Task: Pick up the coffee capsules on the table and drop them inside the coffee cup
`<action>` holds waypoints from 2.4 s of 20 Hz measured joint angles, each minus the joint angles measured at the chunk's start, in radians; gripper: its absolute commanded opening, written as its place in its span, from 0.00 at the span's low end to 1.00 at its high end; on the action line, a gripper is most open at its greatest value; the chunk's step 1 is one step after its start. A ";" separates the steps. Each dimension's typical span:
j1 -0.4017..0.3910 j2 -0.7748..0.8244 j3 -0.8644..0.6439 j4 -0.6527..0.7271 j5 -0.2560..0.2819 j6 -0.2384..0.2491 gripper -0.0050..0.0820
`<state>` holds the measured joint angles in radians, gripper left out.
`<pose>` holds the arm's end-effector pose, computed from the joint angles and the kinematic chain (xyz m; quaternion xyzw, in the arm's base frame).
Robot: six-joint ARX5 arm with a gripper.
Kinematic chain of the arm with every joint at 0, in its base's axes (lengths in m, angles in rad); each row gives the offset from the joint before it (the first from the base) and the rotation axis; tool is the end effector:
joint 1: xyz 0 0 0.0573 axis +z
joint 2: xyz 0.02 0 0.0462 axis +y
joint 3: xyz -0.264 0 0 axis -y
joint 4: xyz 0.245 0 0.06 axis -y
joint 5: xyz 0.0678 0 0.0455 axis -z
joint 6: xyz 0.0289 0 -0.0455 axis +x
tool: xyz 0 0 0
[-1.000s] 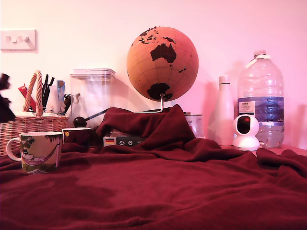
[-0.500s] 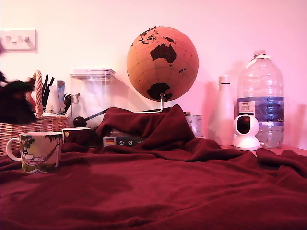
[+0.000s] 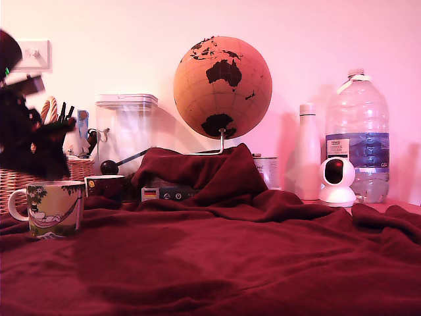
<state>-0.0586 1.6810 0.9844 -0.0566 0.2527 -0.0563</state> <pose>0.3443 -0.0274 0.1892 -0.0615 0.3699 -0.1338 0.9173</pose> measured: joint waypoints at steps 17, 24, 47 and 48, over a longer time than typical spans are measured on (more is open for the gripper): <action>0.000 0.006 0.003 -0.027 0.000 0.000 0.32; 0.000 0.006 0.006 -0.027 0.000 0.012 0.79; -0.001 -0.294 0.007 -0.290 0.000 0.038 0.62; -0.001 -0.308 0.007 -0.307 0.000 0.041 0.52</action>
<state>-0.0593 1.3727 0.9913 -0.3637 0.2527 -0.0151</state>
